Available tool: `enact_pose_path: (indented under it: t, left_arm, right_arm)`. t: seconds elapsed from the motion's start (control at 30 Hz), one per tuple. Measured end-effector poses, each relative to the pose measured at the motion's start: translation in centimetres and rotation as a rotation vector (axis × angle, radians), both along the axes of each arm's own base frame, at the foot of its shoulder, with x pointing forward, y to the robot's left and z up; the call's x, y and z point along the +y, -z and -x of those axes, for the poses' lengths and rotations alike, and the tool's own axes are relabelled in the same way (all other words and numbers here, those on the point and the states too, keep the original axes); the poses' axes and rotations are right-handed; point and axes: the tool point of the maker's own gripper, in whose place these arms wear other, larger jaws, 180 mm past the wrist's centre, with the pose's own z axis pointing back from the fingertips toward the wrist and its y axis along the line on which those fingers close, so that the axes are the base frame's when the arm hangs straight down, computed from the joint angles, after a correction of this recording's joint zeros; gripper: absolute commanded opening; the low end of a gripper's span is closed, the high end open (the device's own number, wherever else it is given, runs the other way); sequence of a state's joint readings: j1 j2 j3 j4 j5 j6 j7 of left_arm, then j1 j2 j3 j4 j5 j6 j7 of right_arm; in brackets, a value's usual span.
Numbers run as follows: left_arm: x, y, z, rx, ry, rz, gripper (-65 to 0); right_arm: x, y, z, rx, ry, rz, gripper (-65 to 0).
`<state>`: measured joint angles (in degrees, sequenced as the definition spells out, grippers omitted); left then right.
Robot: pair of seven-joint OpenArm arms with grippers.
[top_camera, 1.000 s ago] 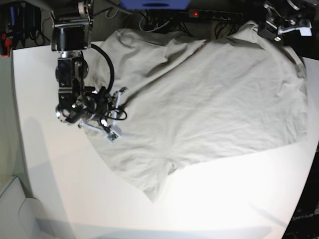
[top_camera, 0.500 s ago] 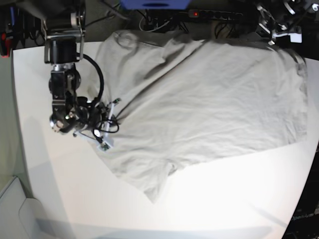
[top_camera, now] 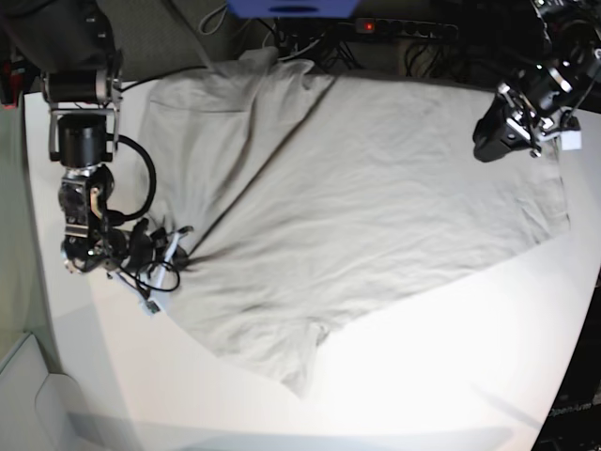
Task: Layout the t-shirt on the table in an organized manner, then fold the t-shirt properly
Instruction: 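Pull the grasped hem with the right gripper away from the shirt, then lower the left gripper to the shirt side edge and grasp it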
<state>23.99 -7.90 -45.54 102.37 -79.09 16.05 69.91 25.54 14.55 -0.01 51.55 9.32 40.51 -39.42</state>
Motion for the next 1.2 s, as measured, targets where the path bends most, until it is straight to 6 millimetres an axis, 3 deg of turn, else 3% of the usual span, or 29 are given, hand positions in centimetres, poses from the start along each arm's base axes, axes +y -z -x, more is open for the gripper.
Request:
enact_pose_path:
  t: [0.17,0.43,0.57,0.67,0.9,0.97,1.1,1.2]
  left_arm:
    - [3.1,1.5,-0.1,0.032,-0.112,0.012,-46.7]
    - [5.6,1.4,0.7,0.034,-0.19,-0.008,-46.7]
    - [6.5,1.5,0.8,0.031,-0.224,-0.004,-46.7]
    - [7.6,2.5,1.1,0.066,-0.264,-0.013,-46.7]
    - [8.2,2.2,-2.9,0.054,-0.266,-0.095,-47.1]
    - [8.7,2.4,-3.2,0.071,-0.274,-0.132,-49.9]
    - [8.8,2.9,-3.9,0.097,-0.286,-0.175,-65.0]
    - [9.4,3.9,-3.2,0.161,-0.287,-0.236,-64.3]
  right_arm:
    - [-0.8,-0.4,-0.4,0.012,-0.007,0.043,-65.0]
    - [-2.9,-2.5,-2.4,-0.014,0.002,0.109,-65.0]
    - [-2.8,-4.2,-3.9,-0.052,0.003,0.109,-65.0]
    - [-2.5,-4.1,-3.9,-0.051,0.0,0.105,-65.0]
    - [-0.8,-2.9,-3.0,-0.029,-0.014,0.073,-65.0]
    - [-0.7,-2.4,-2.5,-0.019,-0.019,0.079,-65.0]
    - [-0.8,-2.2,-1.7,-0.026,-0.028,0.093,-65.0]
    - [-0.6,-2.8,-1.9,-0.048,-0.032,0.093,-65.0]
